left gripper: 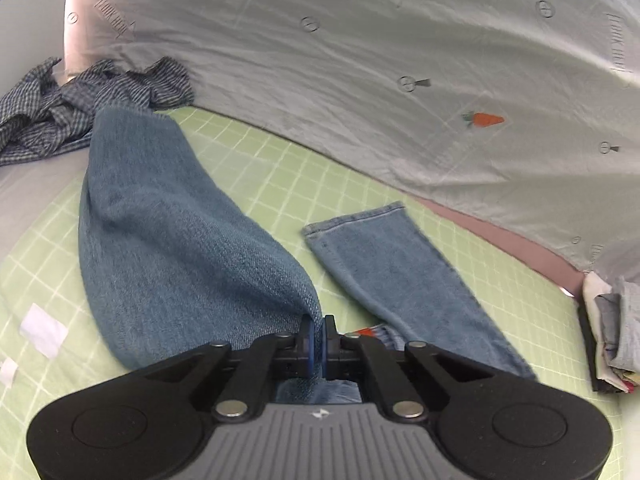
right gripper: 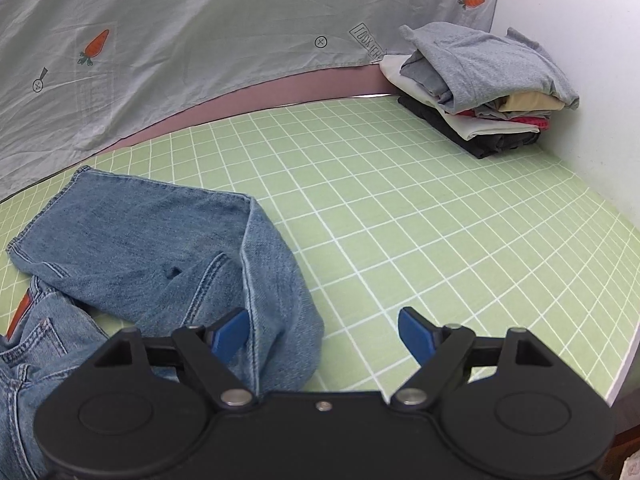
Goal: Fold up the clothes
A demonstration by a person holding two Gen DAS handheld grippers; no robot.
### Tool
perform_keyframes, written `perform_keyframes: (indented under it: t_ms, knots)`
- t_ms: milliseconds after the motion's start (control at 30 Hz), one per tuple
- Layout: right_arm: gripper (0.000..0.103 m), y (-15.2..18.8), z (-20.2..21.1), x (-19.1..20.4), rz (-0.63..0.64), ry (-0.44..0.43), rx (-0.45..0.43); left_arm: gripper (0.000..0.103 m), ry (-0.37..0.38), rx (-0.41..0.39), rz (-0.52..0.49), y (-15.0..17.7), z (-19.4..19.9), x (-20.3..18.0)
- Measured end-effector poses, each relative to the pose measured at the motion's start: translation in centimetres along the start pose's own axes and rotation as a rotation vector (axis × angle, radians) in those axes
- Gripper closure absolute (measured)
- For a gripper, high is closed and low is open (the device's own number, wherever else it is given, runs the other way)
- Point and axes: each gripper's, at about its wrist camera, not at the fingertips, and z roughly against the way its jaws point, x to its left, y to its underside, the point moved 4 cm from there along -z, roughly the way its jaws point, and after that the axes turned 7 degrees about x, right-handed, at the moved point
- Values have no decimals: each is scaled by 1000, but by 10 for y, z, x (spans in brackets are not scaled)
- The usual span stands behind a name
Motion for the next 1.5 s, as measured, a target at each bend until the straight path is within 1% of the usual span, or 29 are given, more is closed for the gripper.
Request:
perform_keyframes:
  t_ms: [33,133,167,233,267,300,333,400,433,467,500,567,600,667,733,833,900,1033,1067,1100,1167,1333,1400,1433,1500]
  knots:
    - [21,-2,-1,-9,1,-7,-3,101,28,-15,-16,6,3,-17]
    - [21,-9,-4,-42,0,0,-17,101,126,-27,-110,26,11,-84]
    - [21,-10,-5,-54,-7,7,-19,101,167,-13,-150,36,11,-107]
    - [21,-13,-8,-79,-34,25,-15,101,242,46,-218,62,2,-151]
    - [21,-14,-9,-90,-46,33,-12,100,256,87,-240,77,-7,-167]
    - [21,-14,-10,-98,-54,39,-10,99,248,131,-248,90,-18,-176]
    - [21,-13,-11,-106,-60,44,-8,97,219,178,-248,101,-29,-177]
    - [21,-10,-11,-115,-63,43,-4,96,165,264,-245,120,-48,-177]
    - [21,-8,-11,-117,-60,41,0,91,160,262,-217,121,-46,-169]
    - [21,-5,-12,-118,-57,38,6,83,155,259,-190,121,-45,-161]
    - [21,-2,-13,-117,-53,32,16,80,151,254,-163,121,-42,-154]
    - [21,2,-15,-111,-46,17,32,69,161,210,-124,115,-27,-139]
    - [21,2,-16,-106,-41,8,36,65,154,180,-119,110,-18,-132]
    - [21,2,-15,-91,-28,-12,34,54,130,121,-109,102,-1,-117]
    - [21,-2,-13,-73,-12,-35,22,51,85,59,-82,91,17,-95]
    - [21,-9,-9,-37,18,-77,-1,44,-24,33,-24,77,28,-45]
    - [21,-16,-6,-8,44,-108,-19,44,-95,19,14,68,34,-11]
    - [21,-30,-3,52,89,-193,-39,43,-206,102,92,63,25,60]
    - [21,-33,-3,67,103,-209,-40,43,-206,129,119,64,20,75]
    - [21,-35,-4,83,117,-224,-42,43,-205,156,143,64,16,89]
    - [21,-39,-9,111,143,-248,-31,43,-182,203,159,68,6,103]
    - [21,-36,-23,168,179,-309,52,42,-126,321,198,76,-18,139]
    - [21,-31,-31,183,207,-309,86,41,-95,354,195,76,-28,141]
    - [21,-28,-35,188,213,-311,105,39,-85,368,191,76,-32,142]
    - [21,-22,-42,190,198,-323,152,37,-67,391,185,75,-38,143]
